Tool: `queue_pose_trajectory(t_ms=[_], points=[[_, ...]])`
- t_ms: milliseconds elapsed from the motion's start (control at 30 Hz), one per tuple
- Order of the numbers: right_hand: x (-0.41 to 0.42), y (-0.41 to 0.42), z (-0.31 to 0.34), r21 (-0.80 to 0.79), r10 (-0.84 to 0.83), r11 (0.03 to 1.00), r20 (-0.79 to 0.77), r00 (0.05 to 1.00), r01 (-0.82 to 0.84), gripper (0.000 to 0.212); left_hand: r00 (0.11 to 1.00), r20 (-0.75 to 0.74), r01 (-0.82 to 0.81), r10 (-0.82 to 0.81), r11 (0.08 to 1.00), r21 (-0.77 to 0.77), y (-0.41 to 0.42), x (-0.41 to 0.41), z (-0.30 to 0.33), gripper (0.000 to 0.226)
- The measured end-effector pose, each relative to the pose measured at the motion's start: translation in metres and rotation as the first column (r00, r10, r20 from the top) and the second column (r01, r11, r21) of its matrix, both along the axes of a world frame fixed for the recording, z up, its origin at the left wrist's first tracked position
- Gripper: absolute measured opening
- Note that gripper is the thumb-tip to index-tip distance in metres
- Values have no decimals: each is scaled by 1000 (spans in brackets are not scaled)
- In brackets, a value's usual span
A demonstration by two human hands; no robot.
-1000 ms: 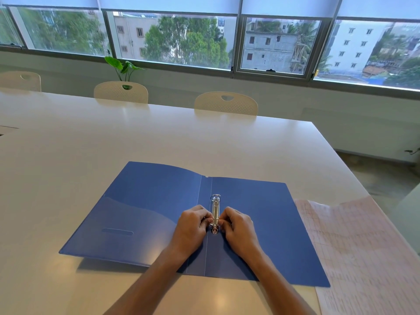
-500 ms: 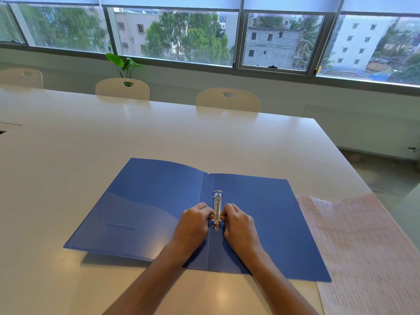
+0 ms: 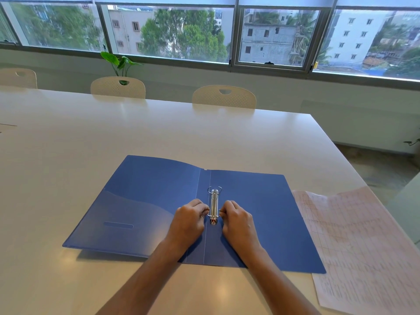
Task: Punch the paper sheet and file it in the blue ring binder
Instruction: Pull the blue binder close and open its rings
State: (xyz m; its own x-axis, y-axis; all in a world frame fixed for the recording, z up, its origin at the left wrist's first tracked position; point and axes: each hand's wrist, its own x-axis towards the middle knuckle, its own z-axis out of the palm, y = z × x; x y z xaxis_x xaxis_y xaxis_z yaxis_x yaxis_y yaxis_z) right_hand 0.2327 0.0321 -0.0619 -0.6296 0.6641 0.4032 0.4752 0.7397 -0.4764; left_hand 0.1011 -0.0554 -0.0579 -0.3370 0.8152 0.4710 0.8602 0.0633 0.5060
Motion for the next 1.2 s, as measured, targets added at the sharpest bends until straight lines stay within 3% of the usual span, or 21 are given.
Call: queue_pose_trajectory(t_ms=[400,500,633,900,1067,1200], points=[[5,4,11,-110,41,993,-33,999,-44,6,995,96,-17,16,1000,6,-1,4,7,16],[12,7,18,-142,49,988,-46,998,-55,18,992,120,-44,41,999,17,2,6,9,23],[32,17,31,-136,20,990,-67,998,-29,26,994,33,-104,103,994,41,8,17,18,33],[101,62,59,-97,-215,973,-37,976,211,29,997,14,72,-74,991,116,52,72,47,30],[156,94,69,-48,-411,911,-9,912,410,30,966,108,236,-236,972,8,87,114,47,31],[200,113,69,-9,-572,819,67,817,574,42,945,75,326,-319,939,-114,108,144,39,39]])
